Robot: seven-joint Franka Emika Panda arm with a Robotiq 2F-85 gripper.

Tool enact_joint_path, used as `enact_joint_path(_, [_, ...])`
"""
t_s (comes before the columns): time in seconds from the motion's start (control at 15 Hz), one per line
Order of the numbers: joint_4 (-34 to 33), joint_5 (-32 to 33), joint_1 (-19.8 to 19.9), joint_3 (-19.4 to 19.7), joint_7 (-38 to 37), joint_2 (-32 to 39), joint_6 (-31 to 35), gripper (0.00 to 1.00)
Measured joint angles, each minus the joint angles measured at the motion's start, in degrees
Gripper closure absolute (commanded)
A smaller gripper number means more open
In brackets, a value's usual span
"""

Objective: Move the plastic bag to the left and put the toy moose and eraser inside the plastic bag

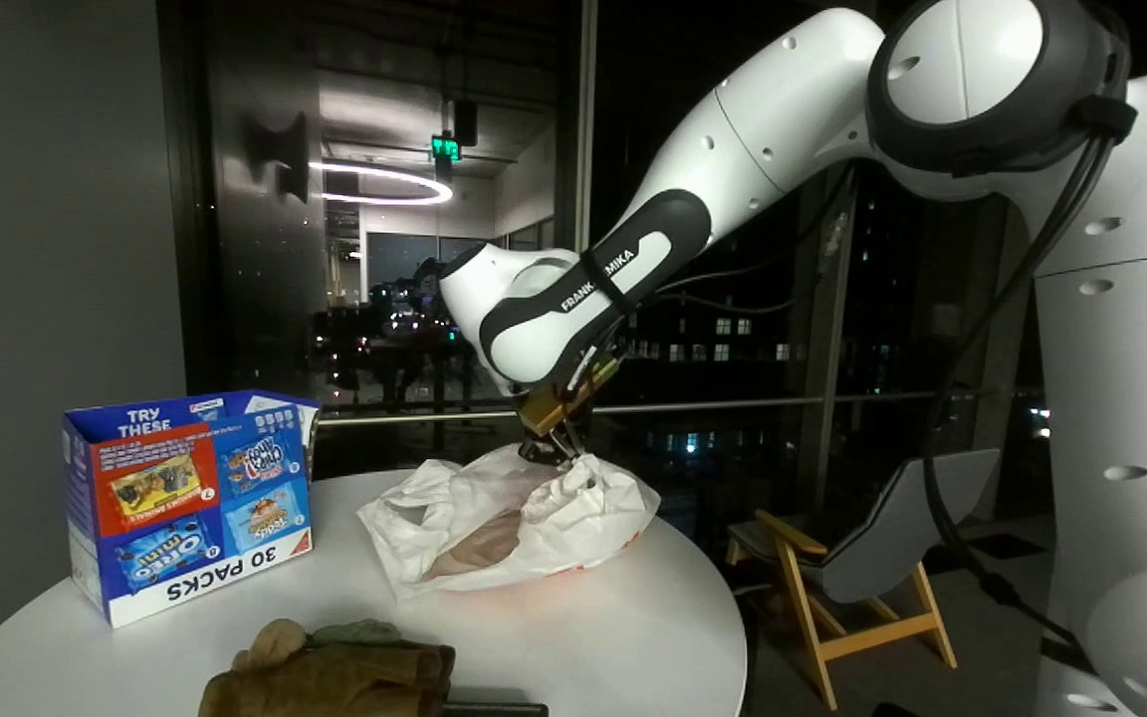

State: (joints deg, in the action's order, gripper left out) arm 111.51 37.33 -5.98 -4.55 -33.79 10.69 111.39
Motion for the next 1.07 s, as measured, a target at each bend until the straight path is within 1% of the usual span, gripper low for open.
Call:
enact_joint_path(0.4, [0.09, -18.49, 2.34, 0.64, 17.13, -2.34, 5.99, 0.96])
enact_joint_path(0.67, [0.44, -31.85, 4.42, 1.15, 30.43, -4.10, 7.78, 0.95])
enact_joint_path(0.8, [0.68, -35.22, 5.24, 1.49, 37.49, -4.56, 7.34, 0.96])
enact_joint_path(0.87, [0.80, -35.73, 5.47, 1.69, 40.56, -4.68, 6.62, 0.74])
enact_joint_path(0.93, [0.88, -35.90, 5.62, 1.85, 43.12, -4.74, 5.67, 0.71])
enact_joint_path(1.0, [0.91, -35.91, 5.69, 1.97, 45.12, -4.75, 4.53, 0.69])
enact_joint_path(1.07, [0.91, -35.91, 5.71, 2.05, 46.53, -4.75, 3.10, 0.64])
